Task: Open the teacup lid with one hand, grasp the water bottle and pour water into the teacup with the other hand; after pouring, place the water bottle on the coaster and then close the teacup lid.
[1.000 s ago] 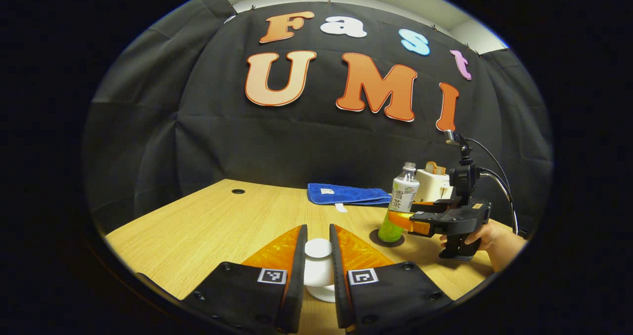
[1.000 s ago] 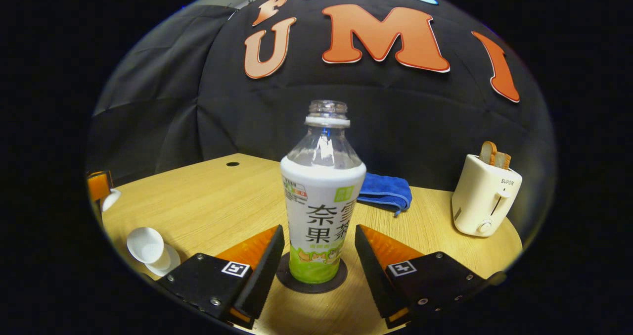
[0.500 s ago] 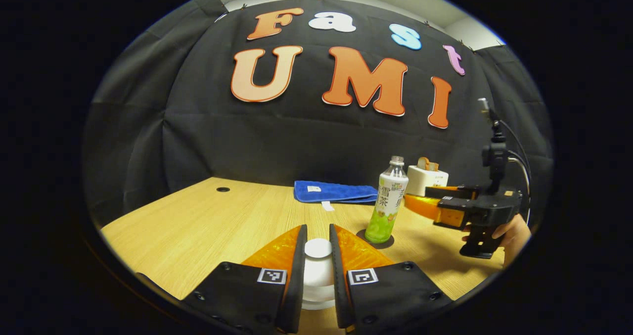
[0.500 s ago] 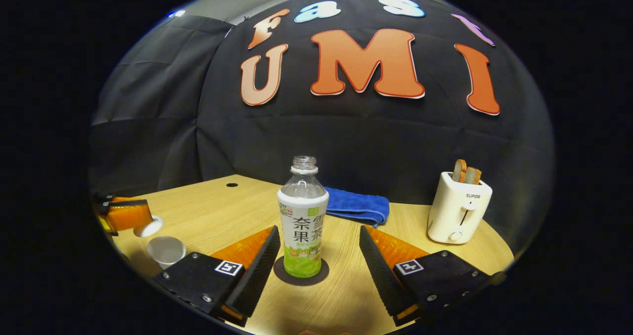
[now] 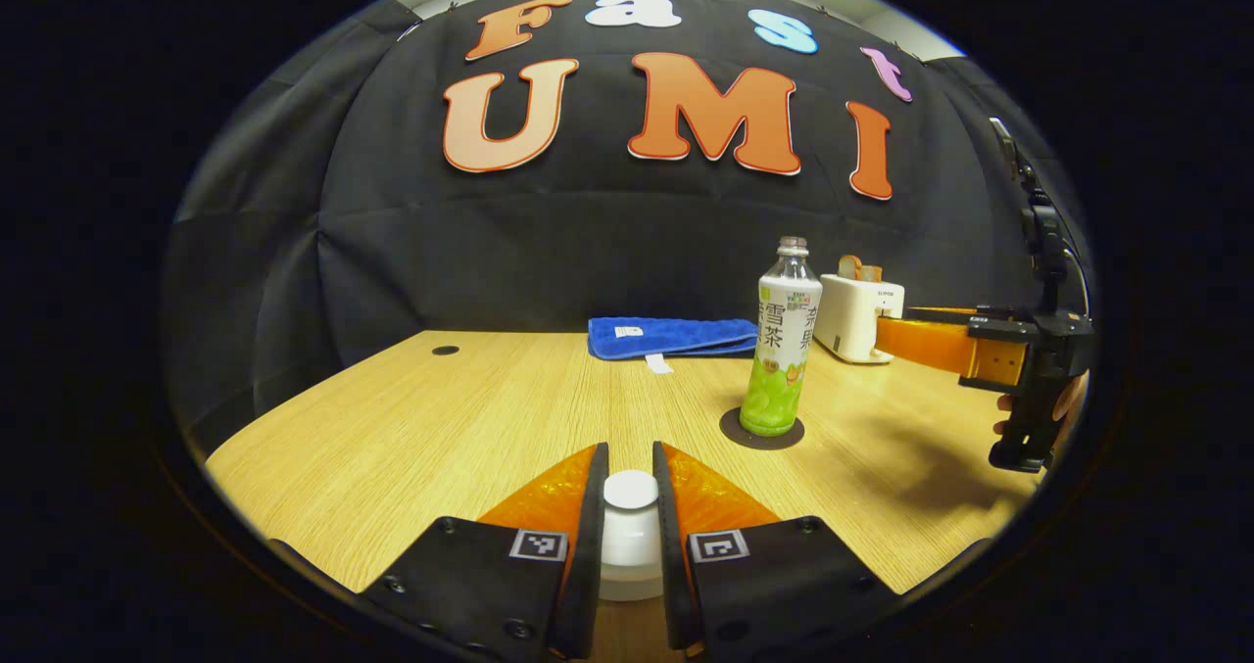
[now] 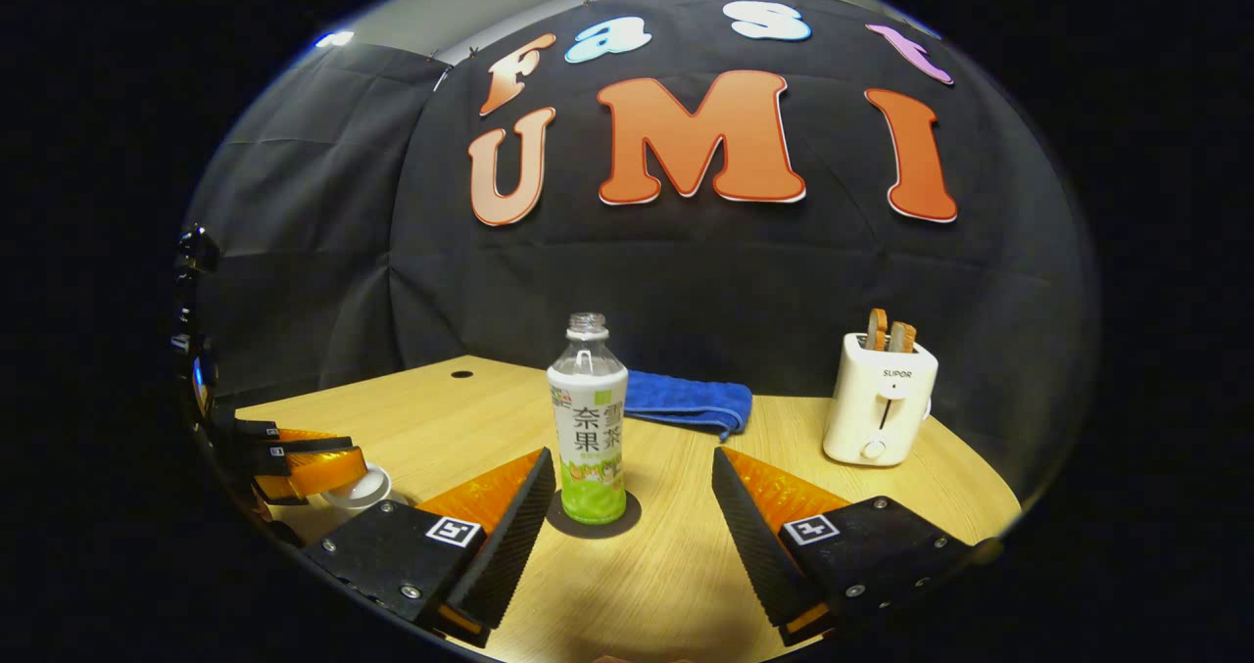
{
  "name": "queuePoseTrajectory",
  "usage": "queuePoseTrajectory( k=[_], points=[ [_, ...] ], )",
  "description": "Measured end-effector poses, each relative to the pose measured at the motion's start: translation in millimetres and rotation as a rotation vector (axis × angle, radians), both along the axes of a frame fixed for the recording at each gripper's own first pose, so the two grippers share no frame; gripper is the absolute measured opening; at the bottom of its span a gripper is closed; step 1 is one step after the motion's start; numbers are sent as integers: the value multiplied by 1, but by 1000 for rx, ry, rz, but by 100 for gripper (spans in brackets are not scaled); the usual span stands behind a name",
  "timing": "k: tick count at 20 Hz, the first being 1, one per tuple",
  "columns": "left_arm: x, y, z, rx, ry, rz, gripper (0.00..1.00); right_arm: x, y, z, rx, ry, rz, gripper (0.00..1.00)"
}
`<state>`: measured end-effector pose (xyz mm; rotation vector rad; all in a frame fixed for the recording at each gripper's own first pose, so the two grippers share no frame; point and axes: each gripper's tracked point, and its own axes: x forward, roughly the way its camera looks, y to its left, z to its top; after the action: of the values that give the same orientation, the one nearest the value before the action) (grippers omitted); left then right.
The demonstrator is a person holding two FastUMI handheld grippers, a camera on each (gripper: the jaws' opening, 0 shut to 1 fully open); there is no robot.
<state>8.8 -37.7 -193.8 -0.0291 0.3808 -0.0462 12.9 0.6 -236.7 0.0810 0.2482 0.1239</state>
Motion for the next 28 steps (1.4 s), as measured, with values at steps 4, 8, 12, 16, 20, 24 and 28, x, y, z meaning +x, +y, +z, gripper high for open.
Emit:
queuePoseTrajectory(
  k=[4, 8, 12, 16, 20, 24, 28],
  points=[
    [0, 2, -2, 38, 8, 17, 33, -13, -6, 6, -6, -5, -7, 96],
    [1, 16, 19, 57, -47, 64, 55, -23, -11, 17, -10, -23, -14, 96],
    [7, 27, 72, 35, -144, 106, 80, -33, -14, 41, -9, -64, -30, 96],
    [12, 27, 125, 55, -214, 103, 95, -43, -19, 73, -36, -118, -67, 96],
    [10, 25, 179, 49, -316, 125, 94, -51, -11, 104, -43, -175, -70, 96],
    [3, 16, 208, 44, -347, 123, 97, -55, -1, 128, -36, -212, -67, 96],
    [-7, 14, 221, 26, -377, 123, 97, -64, 1, 146, -39, -258, -77, 96]
  ],
)
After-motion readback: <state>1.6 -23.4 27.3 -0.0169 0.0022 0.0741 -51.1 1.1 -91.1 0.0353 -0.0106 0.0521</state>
